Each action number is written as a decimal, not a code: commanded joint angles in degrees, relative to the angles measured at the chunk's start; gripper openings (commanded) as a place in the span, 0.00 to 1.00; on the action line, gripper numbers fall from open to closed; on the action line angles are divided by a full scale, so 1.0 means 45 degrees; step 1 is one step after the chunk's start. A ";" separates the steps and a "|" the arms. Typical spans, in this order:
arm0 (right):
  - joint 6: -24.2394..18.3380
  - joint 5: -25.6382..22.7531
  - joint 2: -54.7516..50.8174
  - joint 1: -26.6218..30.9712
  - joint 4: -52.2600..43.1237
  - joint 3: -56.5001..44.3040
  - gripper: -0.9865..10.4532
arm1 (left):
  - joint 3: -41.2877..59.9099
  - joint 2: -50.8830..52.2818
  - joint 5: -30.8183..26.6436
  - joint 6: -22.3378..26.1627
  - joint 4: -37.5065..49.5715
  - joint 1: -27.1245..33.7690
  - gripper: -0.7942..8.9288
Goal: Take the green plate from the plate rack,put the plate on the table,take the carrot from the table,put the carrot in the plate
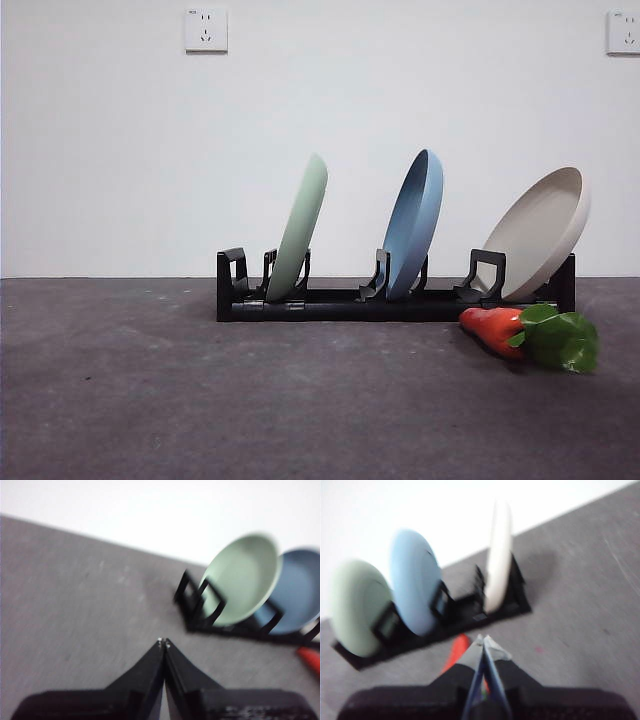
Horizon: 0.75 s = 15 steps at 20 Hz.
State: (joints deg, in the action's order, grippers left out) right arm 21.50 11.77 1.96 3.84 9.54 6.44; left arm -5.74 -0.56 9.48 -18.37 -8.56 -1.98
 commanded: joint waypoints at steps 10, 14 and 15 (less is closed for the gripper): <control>-0.1802 0.2812 0.4201 -0.0068 0.3444 0.5212 0.08 | -0.4148 -0.2608 0.3026 -0.0165 -0.1549 0.0034 0.08; -0.3463 0.3410 0.6149 -0.0073 0.5799 0.7533 0.08 | -0.5717 -0.4114 0.4371 0.0544 -0.2710 0.0034 0.08; -0.3861 0.3410 0.6649 -0.0073 0.6475 0.8165 0.08 | -0.6110 -0.4507 0.4760 0.0733 -0.3041 0.0034 0.08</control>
State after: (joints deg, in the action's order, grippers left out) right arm 9.17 27.03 30.50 3.66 36.95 41.21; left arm -32.27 -19.70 29.41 -17.50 -21.50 -1.98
